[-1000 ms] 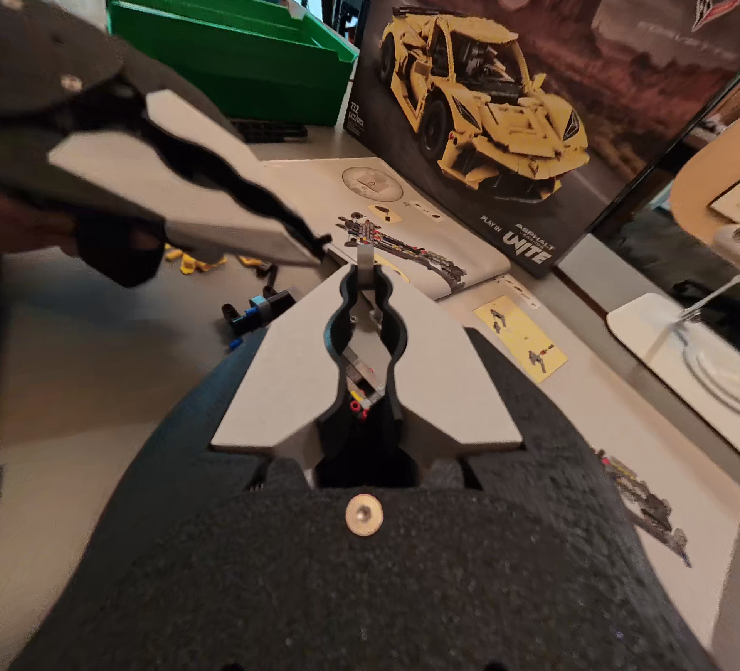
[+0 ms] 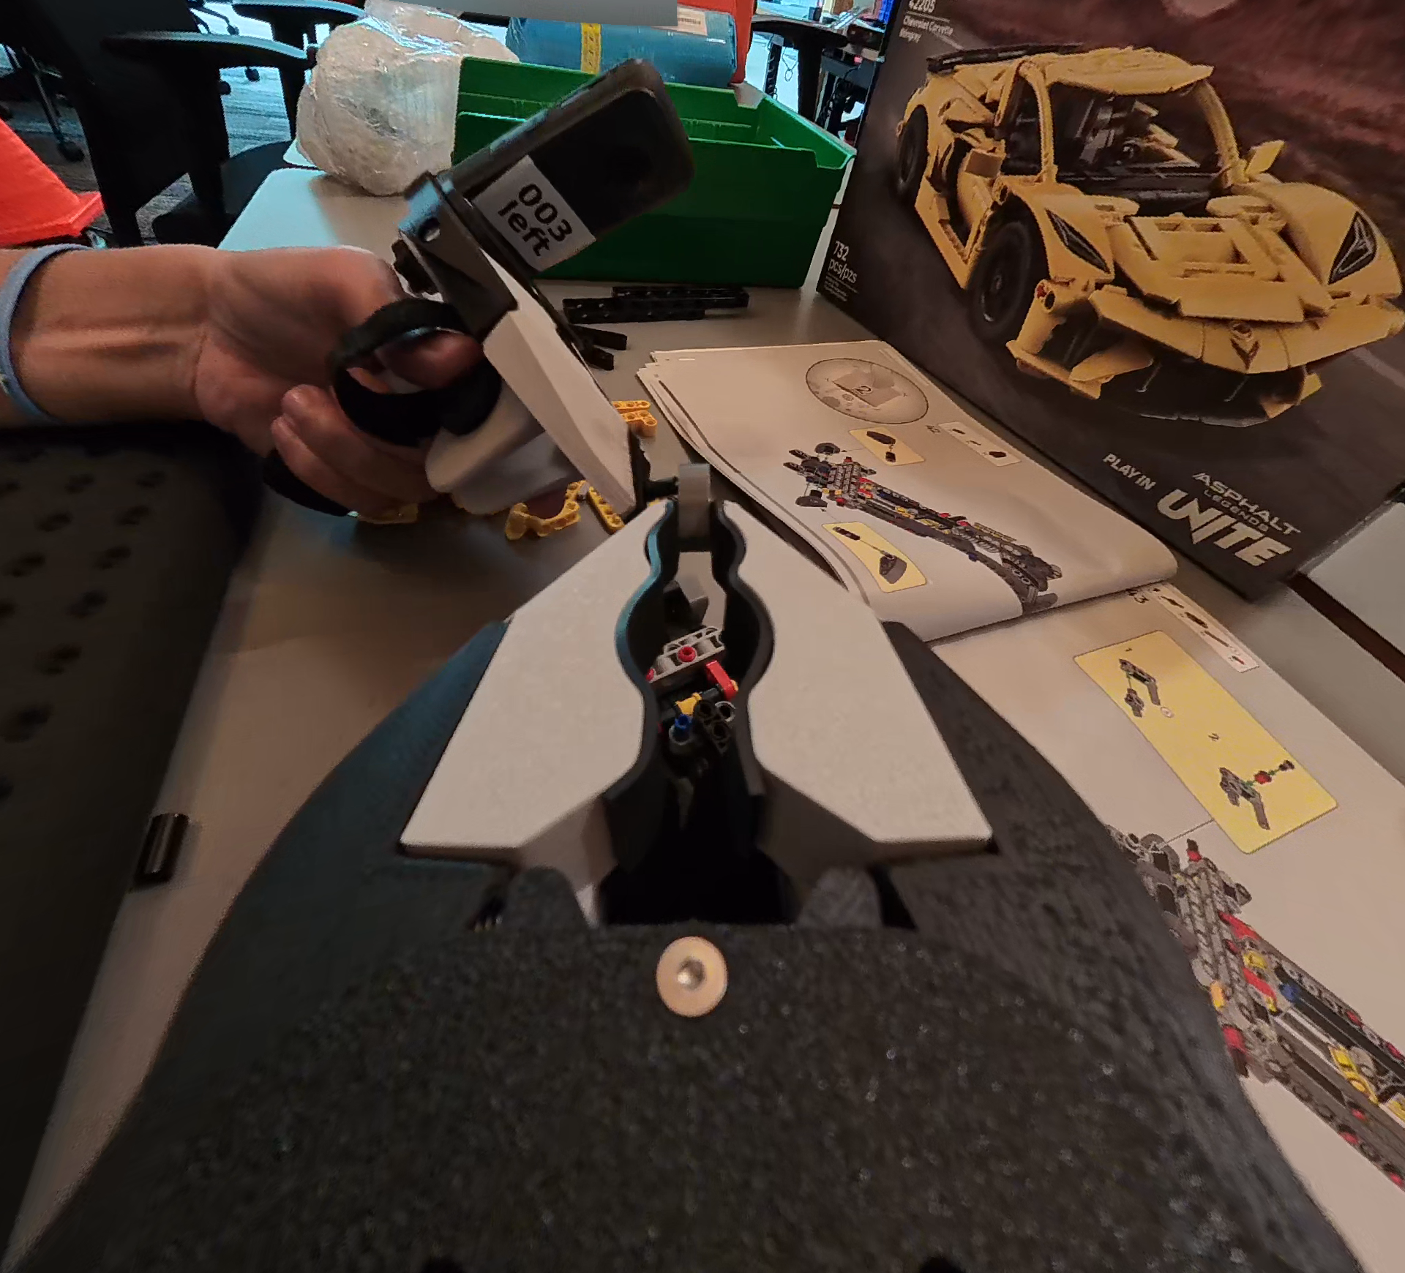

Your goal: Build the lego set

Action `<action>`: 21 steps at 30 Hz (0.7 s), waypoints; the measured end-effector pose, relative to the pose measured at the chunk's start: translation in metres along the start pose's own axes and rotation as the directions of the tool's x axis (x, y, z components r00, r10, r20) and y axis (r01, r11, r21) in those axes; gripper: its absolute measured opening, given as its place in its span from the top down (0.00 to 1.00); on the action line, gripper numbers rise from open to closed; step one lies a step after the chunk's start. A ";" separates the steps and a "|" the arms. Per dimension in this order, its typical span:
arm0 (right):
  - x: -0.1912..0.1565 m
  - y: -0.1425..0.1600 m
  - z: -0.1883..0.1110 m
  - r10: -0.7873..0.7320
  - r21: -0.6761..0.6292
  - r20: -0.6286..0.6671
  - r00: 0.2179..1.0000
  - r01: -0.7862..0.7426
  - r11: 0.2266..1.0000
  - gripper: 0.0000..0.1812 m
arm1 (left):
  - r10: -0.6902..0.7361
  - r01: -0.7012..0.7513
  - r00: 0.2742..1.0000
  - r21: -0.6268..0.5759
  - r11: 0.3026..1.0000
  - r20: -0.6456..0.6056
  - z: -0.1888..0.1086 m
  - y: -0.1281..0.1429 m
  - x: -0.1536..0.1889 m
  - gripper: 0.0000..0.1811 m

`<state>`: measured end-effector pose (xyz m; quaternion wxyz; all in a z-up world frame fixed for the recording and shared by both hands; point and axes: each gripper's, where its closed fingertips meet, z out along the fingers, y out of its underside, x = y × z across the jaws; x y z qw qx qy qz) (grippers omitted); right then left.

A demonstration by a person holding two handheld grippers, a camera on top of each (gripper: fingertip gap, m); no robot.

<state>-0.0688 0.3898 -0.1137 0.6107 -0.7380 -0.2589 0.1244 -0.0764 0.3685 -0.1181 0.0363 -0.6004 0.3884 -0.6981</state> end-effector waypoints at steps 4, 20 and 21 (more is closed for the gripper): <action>0.000 0.002 0.000 -0.038 -0.014 -0.013 0.999 0.037 0.999 0.96 | -0.023 0.023 1.000 -0.003 1.000 -0.001 0.000 0.000 -0.002 0.99; -0.002 0.010 0.002 -0.124 -0.060 -0.018 0.992 0.123 0.991 0.97 | -0.023 0.024 0.999 -0.037 0.999 0.028 0.001 0.006 -0.007 0.99; -0.003 0.011 0.002 -0.144 -0.068 -0.021 0.989 0.142 0.988 0.96 | -0.024 0.025 0.999 -0.044 0.999 0.030 0.001 0.007 -0.008 0.99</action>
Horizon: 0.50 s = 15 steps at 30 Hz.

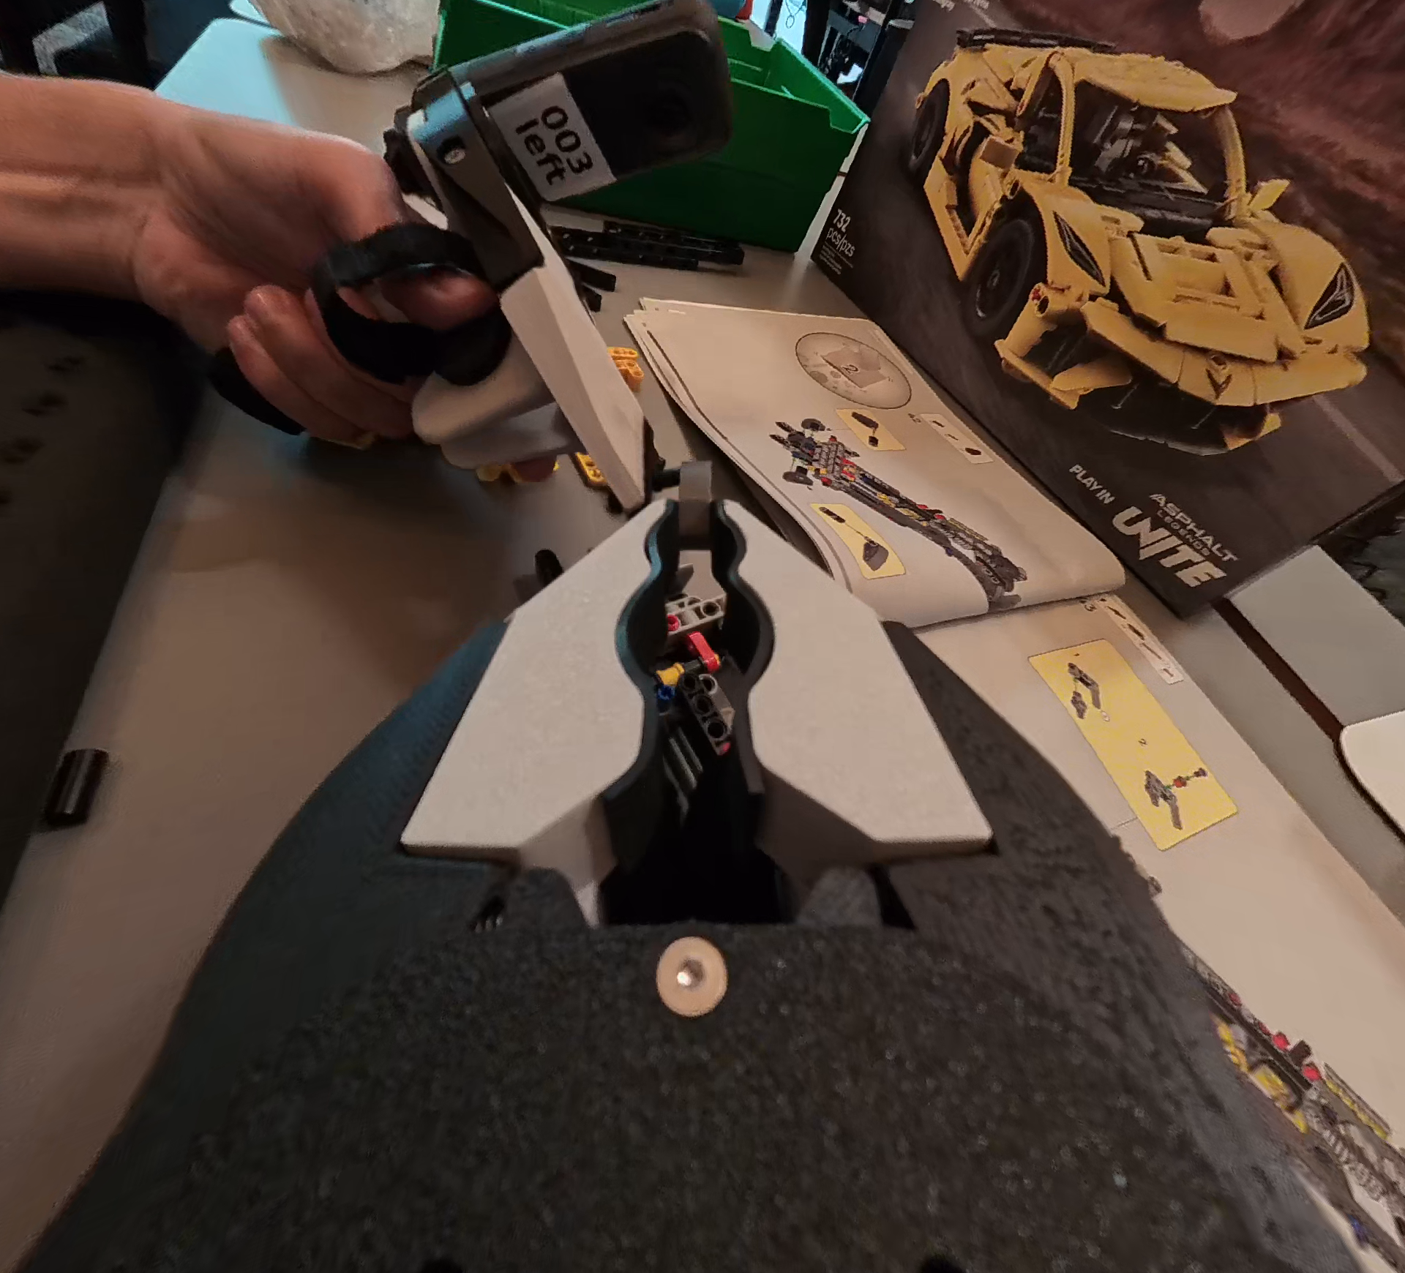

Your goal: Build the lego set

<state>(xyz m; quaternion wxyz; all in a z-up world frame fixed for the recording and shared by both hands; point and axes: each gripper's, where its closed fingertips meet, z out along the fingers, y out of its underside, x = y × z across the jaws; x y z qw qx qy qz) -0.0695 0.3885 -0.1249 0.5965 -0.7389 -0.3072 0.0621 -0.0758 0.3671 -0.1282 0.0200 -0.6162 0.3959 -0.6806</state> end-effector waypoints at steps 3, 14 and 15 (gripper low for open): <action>0.000 0.004 -0.002 -0.067 -0.028 -0.007 0.998 0.067 0.997 0.96 | -0.002 0.002 1.000 -0.019 1.000 0.006 -0.001 0.002 -0.002 0.99; -0.005 0.014 -0.002 -0.043 -0.085 0.029 0.999 0.045 0.995 0.97 | 0.003 0.000 0.999 -0.074 0.997 0.039 -0.001 0.009 -0.008 0.99; -0.005 0.014 -0.002 -0.024 -0.084 0.033 0.999 0.026 0.996 0.96 | 0.000 0.003 0.999 -0.073 0.997 0.038 -0.002 0.009 -0.009 0.99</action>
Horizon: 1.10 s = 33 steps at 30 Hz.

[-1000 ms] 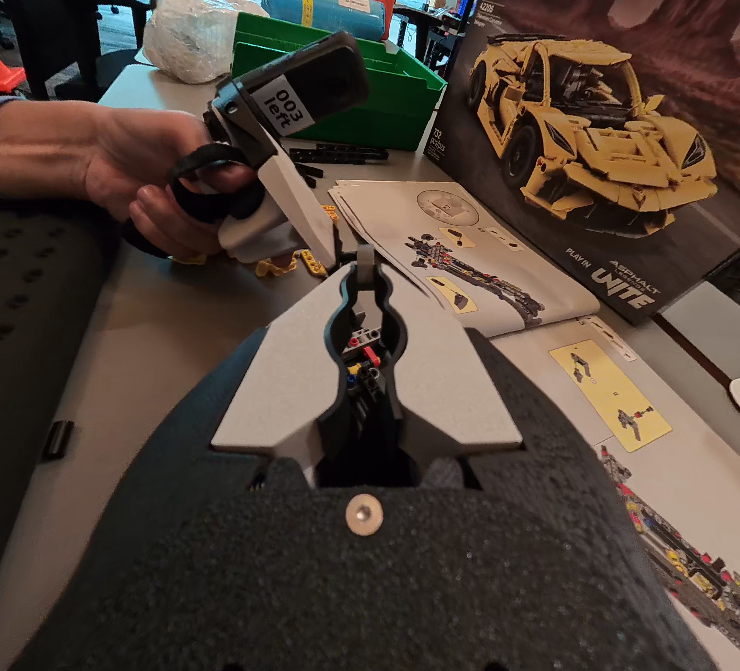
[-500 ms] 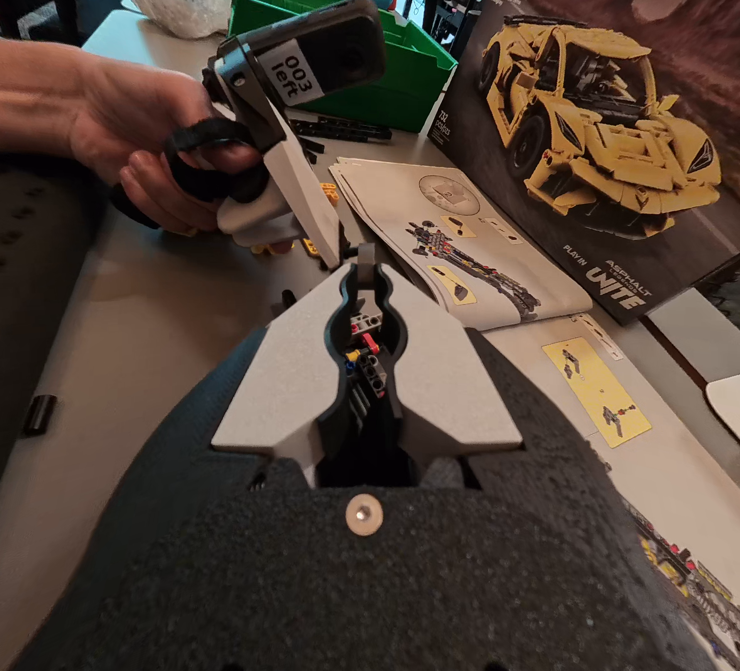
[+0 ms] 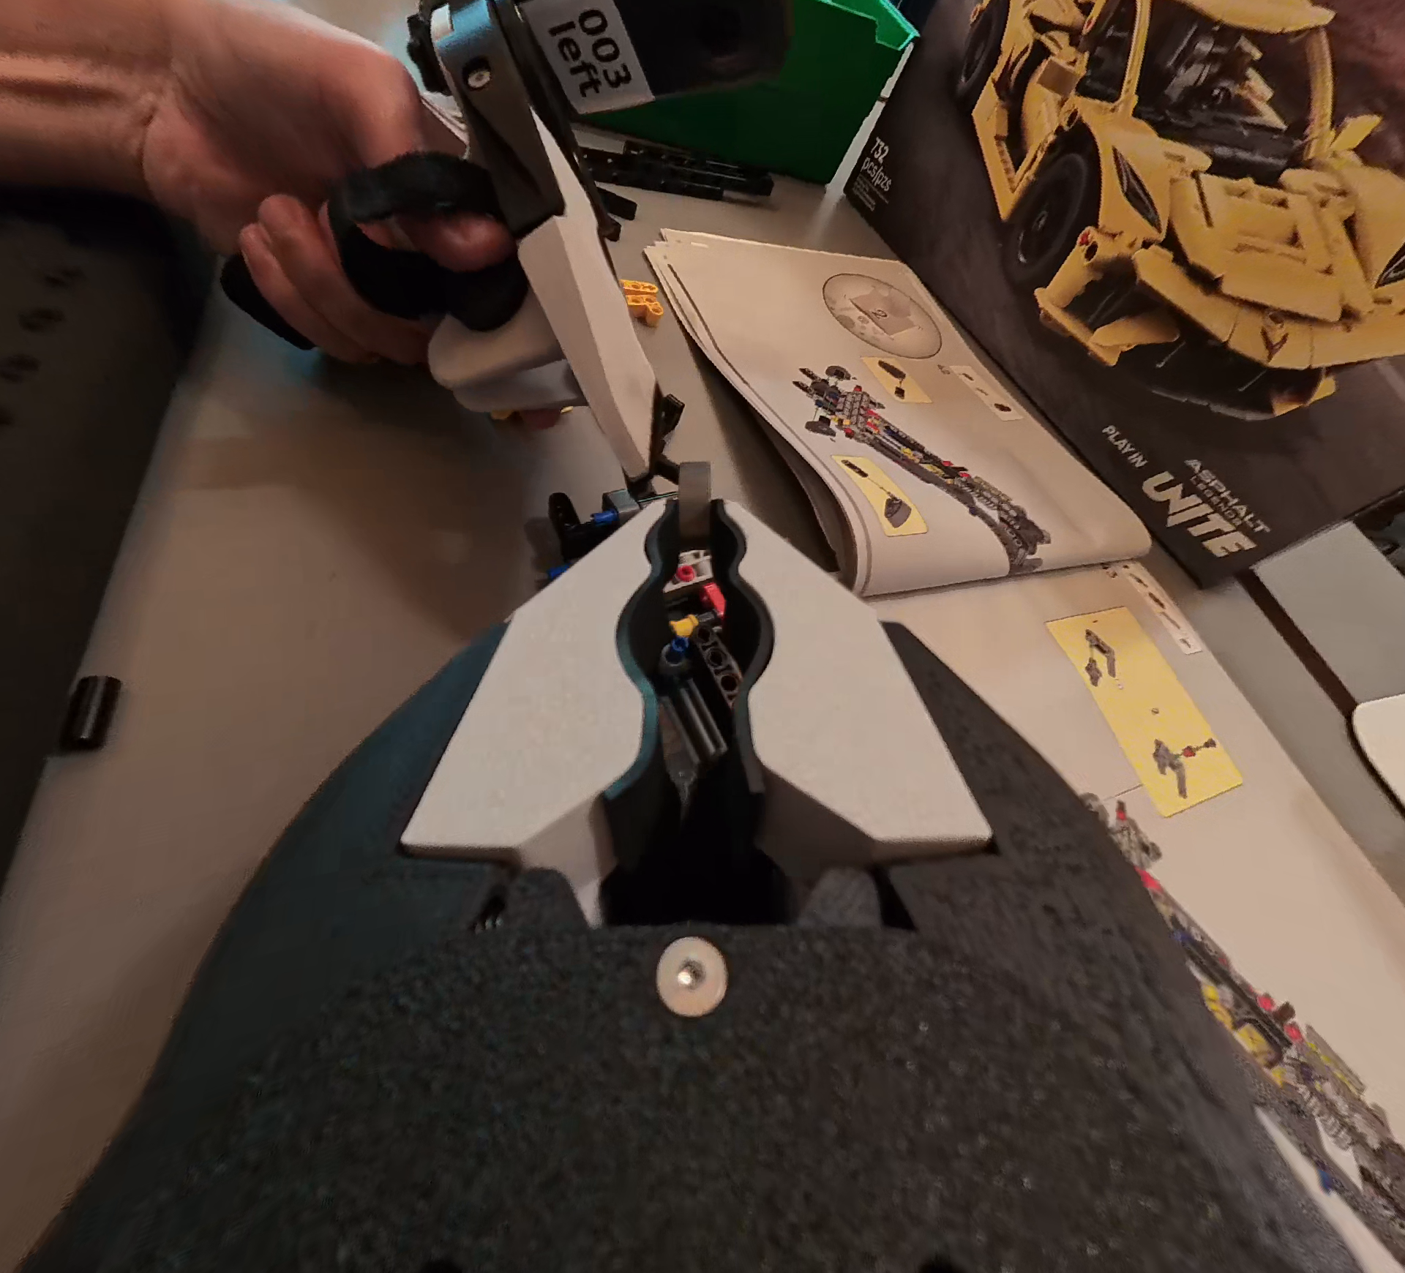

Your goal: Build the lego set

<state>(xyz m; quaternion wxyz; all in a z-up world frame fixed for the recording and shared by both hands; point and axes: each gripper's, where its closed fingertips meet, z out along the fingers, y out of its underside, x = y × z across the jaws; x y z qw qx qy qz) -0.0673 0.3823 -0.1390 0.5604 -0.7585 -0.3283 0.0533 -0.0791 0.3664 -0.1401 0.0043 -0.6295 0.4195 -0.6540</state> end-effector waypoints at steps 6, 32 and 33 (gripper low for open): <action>0.000 0.003 0.003 0.139 -0.014 0.022 0.990 -0.139 0.990 0.97 | 0.012 -0.012 0.999 -0.001 1.000 0.039 0.001 0.000 -0.005 0.99; 0.004 0.005 0.009 0.120 -0.052 -0.109 0.987 -0.126 0.991 0.97 | 0.000 -0.002 0.997 0.025 1.000 0.073 0.000 -0.003 -0.011 0.99; 0.004 0.005 0.008 0.100 -0.055 -0.116 0.988 -0.107 0.993 0.97 | -0.004 0.002 0.998 0.027 1.000 0.069 -0.001 -0.003 -0.011 0.99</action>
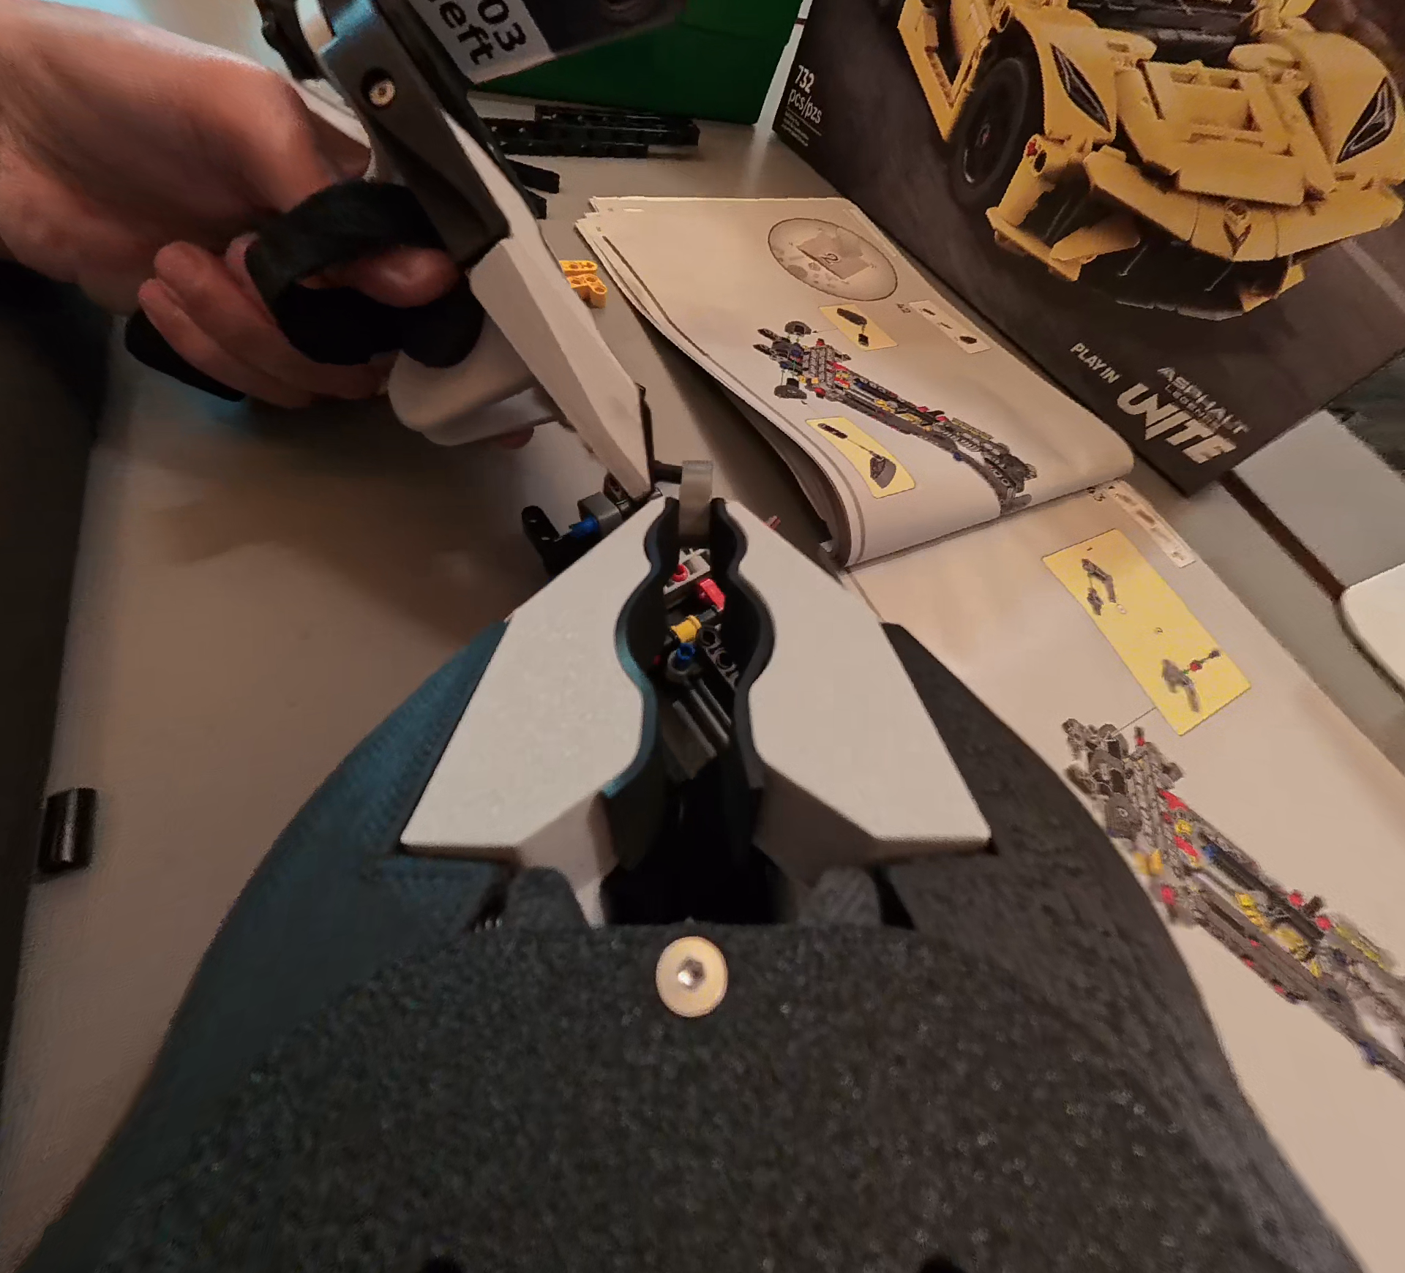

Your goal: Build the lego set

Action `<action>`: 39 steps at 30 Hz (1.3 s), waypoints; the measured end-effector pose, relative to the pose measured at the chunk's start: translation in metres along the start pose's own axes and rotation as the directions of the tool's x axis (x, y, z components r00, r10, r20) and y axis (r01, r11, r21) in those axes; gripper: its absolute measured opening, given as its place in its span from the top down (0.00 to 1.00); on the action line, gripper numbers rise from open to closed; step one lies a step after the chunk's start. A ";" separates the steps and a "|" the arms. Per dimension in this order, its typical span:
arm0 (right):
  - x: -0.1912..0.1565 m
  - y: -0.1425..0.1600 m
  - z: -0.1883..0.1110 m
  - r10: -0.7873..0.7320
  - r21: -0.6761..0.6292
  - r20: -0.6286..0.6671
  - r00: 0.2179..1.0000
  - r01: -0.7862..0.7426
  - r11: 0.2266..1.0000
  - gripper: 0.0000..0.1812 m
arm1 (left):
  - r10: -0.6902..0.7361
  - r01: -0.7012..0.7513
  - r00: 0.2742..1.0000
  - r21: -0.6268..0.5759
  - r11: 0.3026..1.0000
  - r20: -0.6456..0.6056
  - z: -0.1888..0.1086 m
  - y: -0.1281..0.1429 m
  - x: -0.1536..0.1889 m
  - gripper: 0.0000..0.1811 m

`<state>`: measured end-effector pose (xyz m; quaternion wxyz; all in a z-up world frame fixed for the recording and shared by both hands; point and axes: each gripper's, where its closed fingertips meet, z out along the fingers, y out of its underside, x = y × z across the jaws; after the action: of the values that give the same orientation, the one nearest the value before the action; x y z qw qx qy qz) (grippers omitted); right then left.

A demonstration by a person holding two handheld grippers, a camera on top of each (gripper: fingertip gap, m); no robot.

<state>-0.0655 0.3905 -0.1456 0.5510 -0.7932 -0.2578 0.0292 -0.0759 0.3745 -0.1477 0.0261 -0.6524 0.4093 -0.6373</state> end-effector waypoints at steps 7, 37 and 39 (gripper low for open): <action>0.000 -0.003 0.000 0.009 0.021 -0.007 1.000 -0.009 1.000 0.97 | -0.001 0.001 1.000 0.012 1.000 -0.007 -0.001 -0.002 0.001 0.99; 0.029 0.006 -0.013 0.133 -0.004 -0.003 0.991 -0.133 0.991 0.96 | 0.369 -0.328 0.914 -0.225 0.917 0.167 0.012 0.025 -0.001 0.99; 0.044 0.006 -0.020 0.216 0.026 -0.035 0.976 -0.216 0.976 0.97 | 0.539 -0.455 0.813 -0.340 0.823 0.217 0.011 0.034 0.002 0.99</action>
<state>-0.0186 0.3917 -0.1323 0.5581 -0.8107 -0.1594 0.0768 -0.0837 0.3455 -0.1669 0.1661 -0.6084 0.6413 -0.4371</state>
